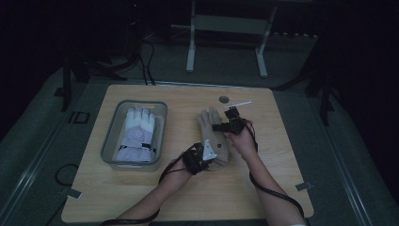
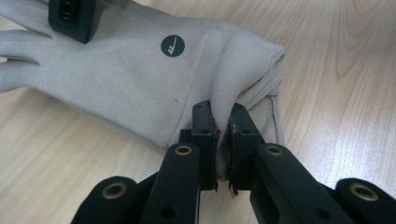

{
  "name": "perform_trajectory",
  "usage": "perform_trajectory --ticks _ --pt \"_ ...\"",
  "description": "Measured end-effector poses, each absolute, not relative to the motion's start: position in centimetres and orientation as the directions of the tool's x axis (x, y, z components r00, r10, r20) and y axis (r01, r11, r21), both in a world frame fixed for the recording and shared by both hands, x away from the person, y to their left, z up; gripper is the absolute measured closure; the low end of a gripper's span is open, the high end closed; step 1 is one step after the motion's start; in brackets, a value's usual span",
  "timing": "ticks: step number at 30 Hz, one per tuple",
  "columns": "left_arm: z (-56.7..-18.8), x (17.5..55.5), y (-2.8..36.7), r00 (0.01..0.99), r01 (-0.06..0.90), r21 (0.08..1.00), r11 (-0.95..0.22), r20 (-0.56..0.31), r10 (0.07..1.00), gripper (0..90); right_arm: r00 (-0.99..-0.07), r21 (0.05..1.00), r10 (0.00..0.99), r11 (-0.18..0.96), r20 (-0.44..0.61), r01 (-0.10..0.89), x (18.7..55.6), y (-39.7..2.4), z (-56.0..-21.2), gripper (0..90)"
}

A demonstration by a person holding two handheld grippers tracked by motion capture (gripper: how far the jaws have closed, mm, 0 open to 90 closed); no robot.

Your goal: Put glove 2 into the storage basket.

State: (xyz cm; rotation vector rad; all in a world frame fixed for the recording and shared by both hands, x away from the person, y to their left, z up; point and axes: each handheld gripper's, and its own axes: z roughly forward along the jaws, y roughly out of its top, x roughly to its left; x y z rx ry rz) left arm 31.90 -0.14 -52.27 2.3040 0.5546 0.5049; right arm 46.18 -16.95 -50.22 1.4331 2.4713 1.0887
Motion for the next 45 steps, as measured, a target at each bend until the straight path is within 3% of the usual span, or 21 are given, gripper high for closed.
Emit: perform_trajectory --ticks 27,45 --pt "-47.5 31.2 4.7 0.815 0.224 0.704 -0.675 0.245 0.525 84.1 -0.617 0.681 0.736 0.302 0.279 0.667 45.8 -13.0 -44.9 73.7" --pt "-45.9 30.2 9.8 0.774 0.257 0.693 -0.673 0.269 0.573 84.1 -0.687 0.702 0.680 0.358 0.256 0.616 45.7 -7.1 -43.0 73.6"
